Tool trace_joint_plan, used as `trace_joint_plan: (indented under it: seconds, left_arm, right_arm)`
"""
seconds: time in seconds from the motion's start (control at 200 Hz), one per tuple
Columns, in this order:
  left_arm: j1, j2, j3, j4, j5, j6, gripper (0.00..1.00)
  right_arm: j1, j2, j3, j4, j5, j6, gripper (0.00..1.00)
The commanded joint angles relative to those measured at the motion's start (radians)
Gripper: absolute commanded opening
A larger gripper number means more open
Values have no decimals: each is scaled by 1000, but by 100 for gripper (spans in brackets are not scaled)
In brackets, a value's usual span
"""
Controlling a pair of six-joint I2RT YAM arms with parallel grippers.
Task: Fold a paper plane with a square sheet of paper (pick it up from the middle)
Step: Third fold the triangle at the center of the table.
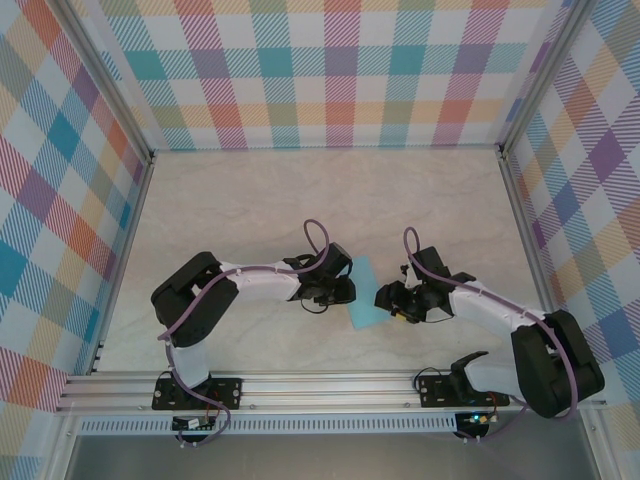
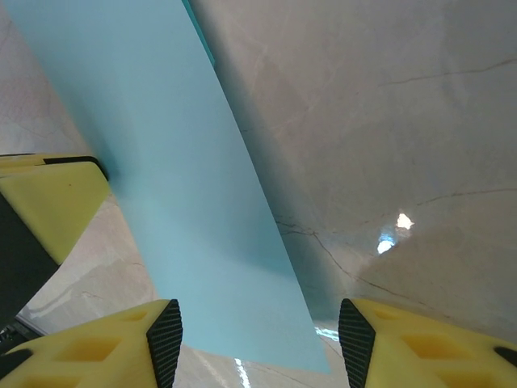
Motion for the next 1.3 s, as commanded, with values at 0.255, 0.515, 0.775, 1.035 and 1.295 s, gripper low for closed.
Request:
trace_joint_plan:
  seconds: [0.255,0.515,0.775,1.035,1.295]
  left_arm:
    - [-8,6,-27,-26,-8,7,25]
    - [-8,-7,-21,-36,-4,30,26]
    - [-10,-9,-17,-50,-4,47,26]
    - [-10,-13,-7,-63,-6,53,26]
    - [-10,-40,-8,-72,-10,73,27]
  right_arm:
    - [-2,27,12,82,-98,9,54]
    - [-4,91,69,75,-102,-42,45]
    - [-8,226,174,46,-123,-136,39]
    - [-36,326,255,-4,-125,-207,37]
    - [-37,339,262,-18,-135,-199,20]
